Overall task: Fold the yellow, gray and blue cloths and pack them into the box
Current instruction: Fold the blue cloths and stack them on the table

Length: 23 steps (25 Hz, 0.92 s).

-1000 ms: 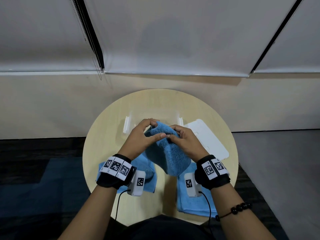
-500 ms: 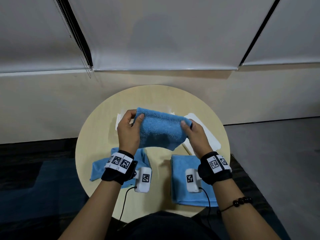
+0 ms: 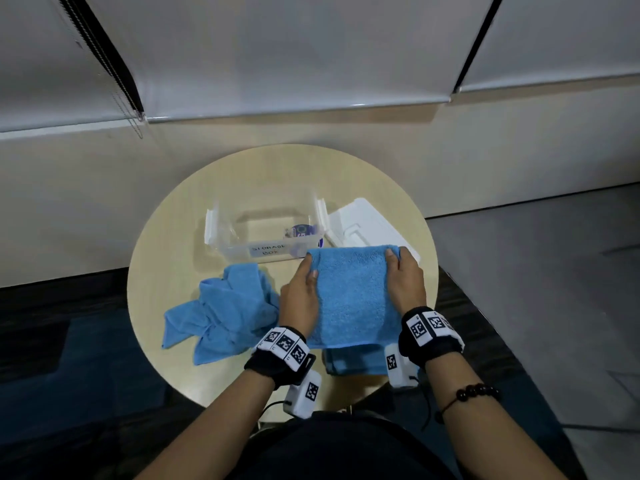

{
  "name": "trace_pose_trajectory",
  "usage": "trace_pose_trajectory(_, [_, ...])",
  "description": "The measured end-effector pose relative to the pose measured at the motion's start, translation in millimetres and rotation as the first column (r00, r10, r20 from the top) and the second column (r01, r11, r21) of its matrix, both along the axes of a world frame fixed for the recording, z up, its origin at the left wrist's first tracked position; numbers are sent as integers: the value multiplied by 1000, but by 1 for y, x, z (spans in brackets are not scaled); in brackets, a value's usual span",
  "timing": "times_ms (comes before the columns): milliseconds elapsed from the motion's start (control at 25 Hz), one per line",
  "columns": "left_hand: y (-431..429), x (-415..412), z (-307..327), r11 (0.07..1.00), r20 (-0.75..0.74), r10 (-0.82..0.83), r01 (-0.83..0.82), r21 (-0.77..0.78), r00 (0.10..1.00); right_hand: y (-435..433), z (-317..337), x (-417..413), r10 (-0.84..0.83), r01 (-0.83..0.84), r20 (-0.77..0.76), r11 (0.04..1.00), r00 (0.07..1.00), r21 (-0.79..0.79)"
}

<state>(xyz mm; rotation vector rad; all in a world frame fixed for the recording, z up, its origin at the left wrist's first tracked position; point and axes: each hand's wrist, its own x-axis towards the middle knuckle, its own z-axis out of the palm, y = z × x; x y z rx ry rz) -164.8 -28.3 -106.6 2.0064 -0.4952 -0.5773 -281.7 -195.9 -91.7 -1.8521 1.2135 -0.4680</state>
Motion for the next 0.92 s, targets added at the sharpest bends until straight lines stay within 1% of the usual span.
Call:
trace_pose_trajectory(80, [-9,-16,-19,997,-31,-44,46,54,999,-9,-17,-18,-14,18,-70,999,997,50])
trace_pose_trajectory(200, [-19,-34,-43,979,-115,-112,129,155,987,-20,-33,-36,-9,42,-164,980,986,197])
trace_pose_trajectory(320, [-19,-44,-59,935,-202,-149,205,290,968,-14,-53,-56,161,-67,-295,951,942,303])
trace_pose_trajectory(360, [-18,-46,-62,930,-209,-156,215,299,965,-9,-60,-63,204,-103,-318,946,926,306])
trace_pose_trajectory(400, [-17,-47,-64,933,-204,-161,216,287,966,-5,-65,-68,212,-119,-324,951,922,285])
trace_pose_trajectory(560, [-10,-49,-63,957,-137,-211,233,172,968,1,-67,-79,78,-46,-253,991,964,129])
trace_pose_trajectory(640, [-8,-52,-61,950,-118,-250,267,162,961,3,-65,-84,55,-31,-243,994,969,103])
trace_pose_trajectory(720, [-6,-56,-62,946,-82,-242,254,203,967,6,-67,-87,86,-53,-270,990,959,128])
trace_pose_trajectory(840, [-5,-62,-62,938,-12,-130,126,322,991,10,-71,-86,141,-85,-370,983,918,165])
trace_pose_trajectory(880, [-5,-63,-61,925,36,-110,89,368,993,10,-72,-85,146,-92,-402,984,904,151])
trace_pose_trajectory(920, [-6,-63,-59,911,123,-118,58,409,985,10,-72,-84,142,-95,-427,987,893,130])
